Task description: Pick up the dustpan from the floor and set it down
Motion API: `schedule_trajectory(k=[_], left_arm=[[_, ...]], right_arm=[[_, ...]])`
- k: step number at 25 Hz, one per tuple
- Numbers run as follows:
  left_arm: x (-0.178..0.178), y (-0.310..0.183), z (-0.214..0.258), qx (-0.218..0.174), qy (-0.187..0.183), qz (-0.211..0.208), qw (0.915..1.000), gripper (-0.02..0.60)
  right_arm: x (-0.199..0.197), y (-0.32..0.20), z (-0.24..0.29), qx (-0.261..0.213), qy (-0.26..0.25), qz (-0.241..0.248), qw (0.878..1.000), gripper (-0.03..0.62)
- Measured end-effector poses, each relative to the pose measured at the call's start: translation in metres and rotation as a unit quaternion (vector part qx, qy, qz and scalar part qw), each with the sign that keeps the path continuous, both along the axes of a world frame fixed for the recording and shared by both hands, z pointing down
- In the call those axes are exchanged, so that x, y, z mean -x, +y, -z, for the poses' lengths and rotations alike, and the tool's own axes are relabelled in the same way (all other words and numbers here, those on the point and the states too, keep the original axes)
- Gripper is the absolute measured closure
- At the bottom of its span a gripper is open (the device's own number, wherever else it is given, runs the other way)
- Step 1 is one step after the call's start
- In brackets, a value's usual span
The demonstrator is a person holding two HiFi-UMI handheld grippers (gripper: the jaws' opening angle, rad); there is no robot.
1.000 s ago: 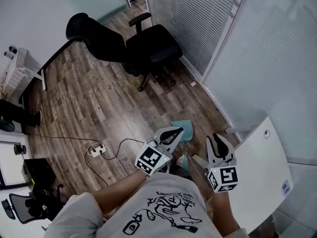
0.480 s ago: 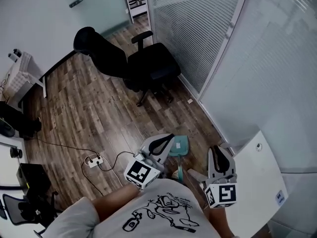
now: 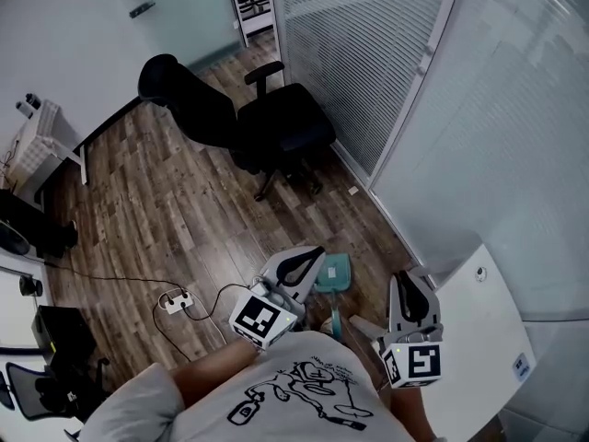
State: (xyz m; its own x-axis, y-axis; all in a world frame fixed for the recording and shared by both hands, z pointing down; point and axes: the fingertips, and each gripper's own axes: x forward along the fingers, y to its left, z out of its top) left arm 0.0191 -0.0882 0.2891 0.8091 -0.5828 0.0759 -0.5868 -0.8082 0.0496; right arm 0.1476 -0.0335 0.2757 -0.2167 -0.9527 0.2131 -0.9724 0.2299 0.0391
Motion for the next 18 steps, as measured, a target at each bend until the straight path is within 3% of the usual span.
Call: schedule_trajectory(k=[18], left_arm=[[-0.01, -0.005, -0.004, 0.008, 0.01, -0.007, 0.9999, 0.588]], right_arm=[[-0.008, -0.013, -0.001, 0.003, 0.004, -0.012, 1.0, 0.562]])
